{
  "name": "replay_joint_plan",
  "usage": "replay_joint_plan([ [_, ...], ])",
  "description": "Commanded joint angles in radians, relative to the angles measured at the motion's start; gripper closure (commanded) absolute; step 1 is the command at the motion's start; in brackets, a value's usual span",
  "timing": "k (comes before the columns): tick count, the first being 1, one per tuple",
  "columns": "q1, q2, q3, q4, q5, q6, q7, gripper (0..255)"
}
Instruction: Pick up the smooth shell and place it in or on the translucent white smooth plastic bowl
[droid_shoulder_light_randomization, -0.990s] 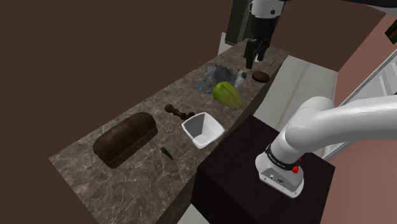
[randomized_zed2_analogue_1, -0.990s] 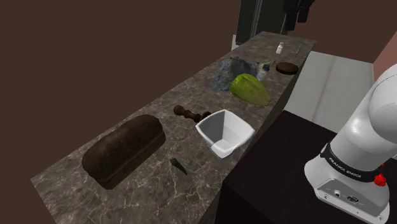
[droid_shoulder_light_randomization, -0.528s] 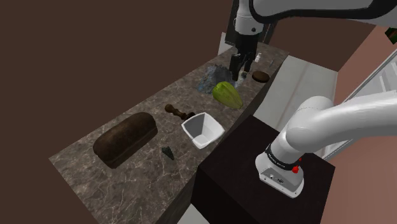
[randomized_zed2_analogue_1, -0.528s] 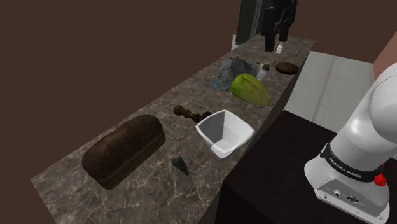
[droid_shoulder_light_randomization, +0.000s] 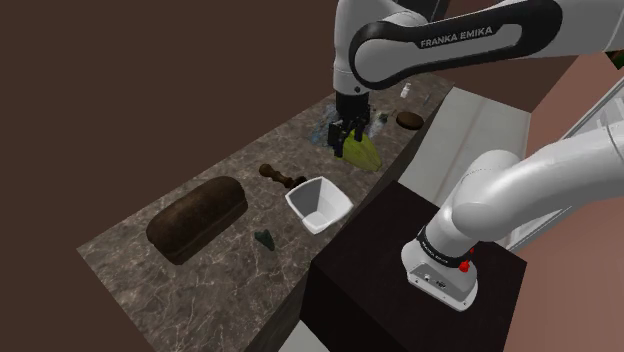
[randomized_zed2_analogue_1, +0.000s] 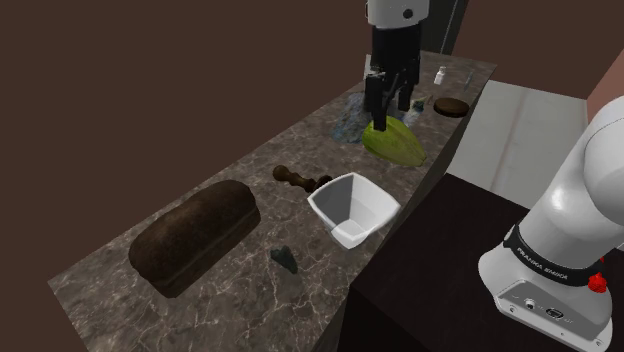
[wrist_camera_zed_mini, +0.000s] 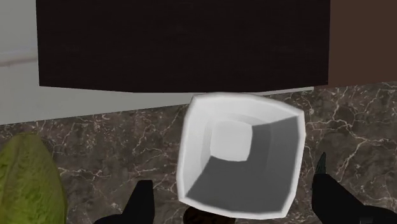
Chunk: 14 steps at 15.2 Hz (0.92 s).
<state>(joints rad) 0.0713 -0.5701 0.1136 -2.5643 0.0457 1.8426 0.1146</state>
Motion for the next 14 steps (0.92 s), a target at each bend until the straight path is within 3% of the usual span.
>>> replay_joint_plan([
  [1,0.011,0.057,0.025,-0.004,0.012,0.061,0.027,0],
  [8,0.045,0.291,0.115,0.013,0.029,0.272,0.13,0],
  [14,0.067,0.526,0.177,0.082,-0.013,0.428,0.24,0],
])
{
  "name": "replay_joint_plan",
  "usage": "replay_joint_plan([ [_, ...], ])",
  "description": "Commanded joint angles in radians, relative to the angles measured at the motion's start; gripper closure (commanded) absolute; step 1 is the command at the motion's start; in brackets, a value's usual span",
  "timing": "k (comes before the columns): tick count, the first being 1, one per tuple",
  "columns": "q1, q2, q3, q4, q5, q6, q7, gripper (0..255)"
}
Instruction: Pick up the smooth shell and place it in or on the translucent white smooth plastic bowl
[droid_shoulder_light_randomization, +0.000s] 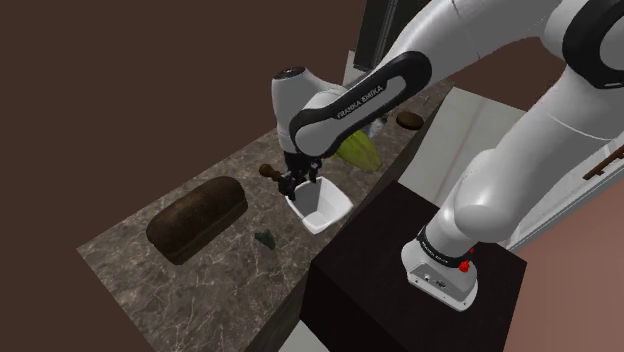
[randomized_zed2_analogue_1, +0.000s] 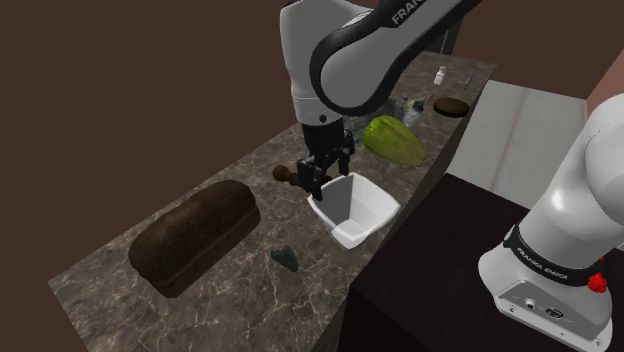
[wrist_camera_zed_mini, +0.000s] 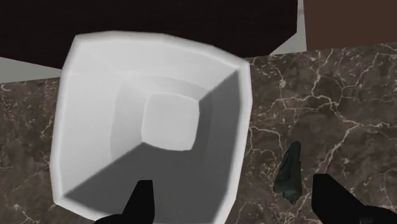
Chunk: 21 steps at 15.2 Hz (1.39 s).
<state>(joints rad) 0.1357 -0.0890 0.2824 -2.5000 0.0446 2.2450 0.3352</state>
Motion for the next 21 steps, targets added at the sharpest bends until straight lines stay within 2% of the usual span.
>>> replay_joint_plan([
  [1,0.007,0.086,0.015,0.034,-0.025,0.048,0.04,0],
  [7,0.056,0.335,0.026,0.159,-0.124,0.152,0.169,0],
  [15,0.166,0.647,-0.016,0.388,-0.23,0.213,0.296,0],
  [21,0.182,0.71,-0.037,0.388,-0.253,0.276,0.311,0],
])
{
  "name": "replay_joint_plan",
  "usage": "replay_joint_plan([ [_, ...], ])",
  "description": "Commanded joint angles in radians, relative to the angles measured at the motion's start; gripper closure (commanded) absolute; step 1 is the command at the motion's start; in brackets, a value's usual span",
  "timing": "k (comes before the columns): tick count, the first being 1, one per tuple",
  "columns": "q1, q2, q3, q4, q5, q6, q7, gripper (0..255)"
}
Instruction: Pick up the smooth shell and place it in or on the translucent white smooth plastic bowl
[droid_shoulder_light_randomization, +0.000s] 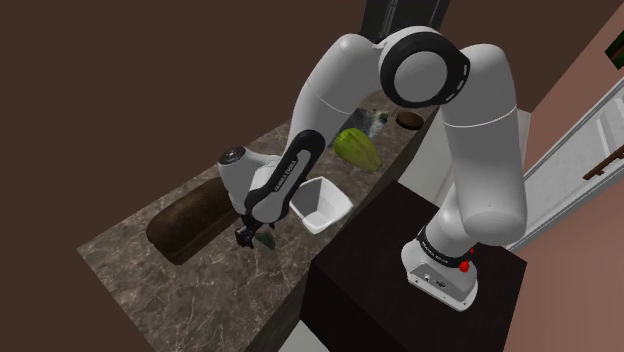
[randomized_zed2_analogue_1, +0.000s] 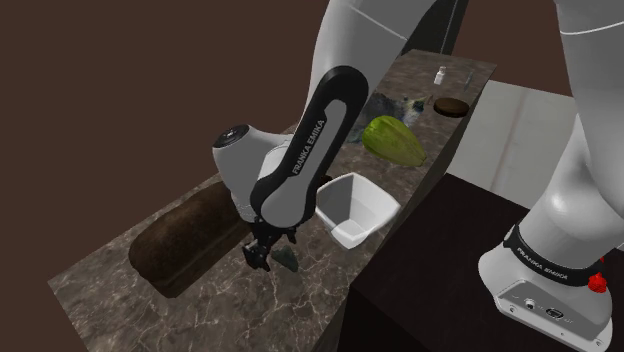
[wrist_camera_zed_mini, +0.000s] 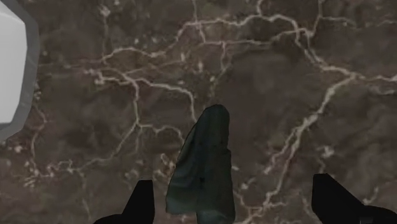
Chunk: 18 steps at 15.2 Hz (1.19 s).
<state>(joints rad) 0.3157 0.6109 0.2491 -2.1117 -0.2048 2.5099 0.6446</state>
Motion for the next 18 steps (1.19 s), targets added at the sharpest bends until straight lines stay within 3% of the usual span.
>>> replay_joint_plan([
  [1,0.005,0.021,-0.007,0.001,-0.008,0.021,0.005,0],
  [9,0.006,0.028,-0.009,0.001,-0.01,0.027,0.006,0],
  [10,0.006,0.028,-0.009,0.001,-0.01,0.027,0.006,255],
  [18,0.006,0.028,-0.009,0.002,-0.01,0.026,0.006,255],
])
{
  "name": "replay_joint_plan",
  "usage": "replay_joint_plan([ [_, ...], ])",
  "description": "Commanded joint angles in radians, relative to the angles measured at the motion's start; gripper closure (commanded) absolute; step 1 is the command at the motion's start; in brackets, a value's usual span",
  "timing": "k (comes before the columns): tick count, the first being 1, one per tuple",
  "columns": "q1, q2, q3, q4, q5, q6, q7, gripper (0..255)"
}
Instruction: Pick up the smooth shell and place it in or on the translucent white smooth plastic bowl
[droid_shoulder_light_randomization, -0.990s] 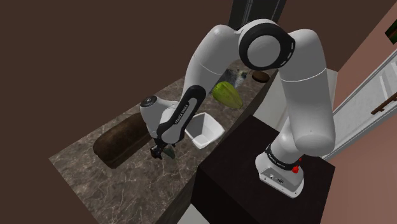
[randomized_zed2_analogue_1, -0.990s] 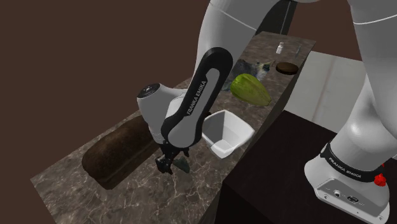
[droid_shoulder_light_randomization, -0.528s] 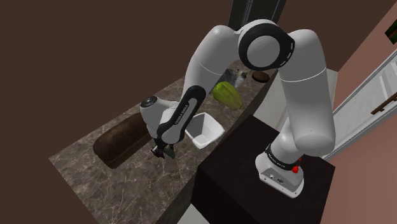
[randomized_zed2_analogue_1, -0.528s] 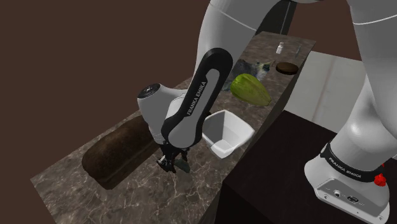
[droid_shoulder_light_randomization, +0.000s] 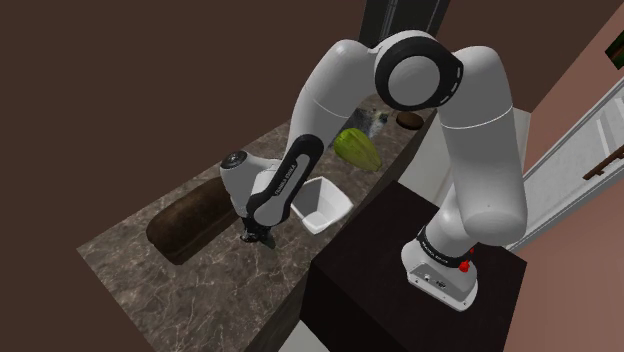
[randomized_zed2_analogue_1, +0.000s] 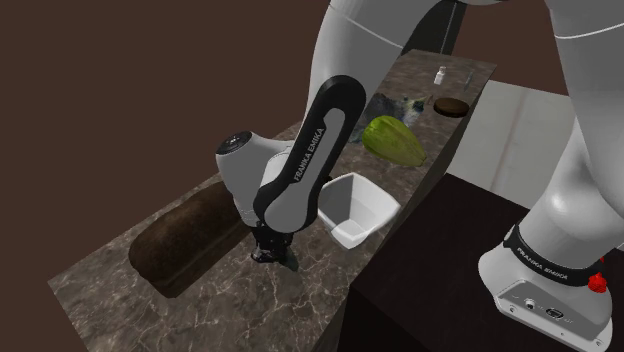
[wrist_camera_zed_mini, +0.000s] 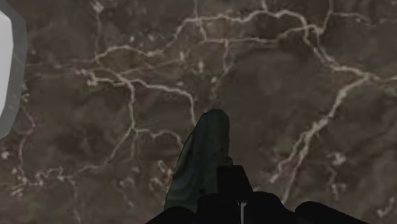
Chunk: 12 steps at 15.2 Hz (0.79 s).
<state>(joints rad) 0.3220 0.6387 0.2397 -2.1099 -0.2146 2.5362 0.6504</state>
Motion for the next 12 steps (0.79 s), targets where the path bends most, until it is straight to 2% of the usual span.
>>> replay_joint_plan([
  [1,0.0,0.0,0.0,0.0,0.0,0.0,0.0,255],
  [2,0.0,0.0,0.0,0.0,0.0,0.0,0.0,0],
  [5,-0.139,-0.107,0.092,-0.175,0.168,0.105,-0.011,0],
  [12,-0.106,-0.017,0.061,-0.161,0.14,0.181,0.01,0],
])
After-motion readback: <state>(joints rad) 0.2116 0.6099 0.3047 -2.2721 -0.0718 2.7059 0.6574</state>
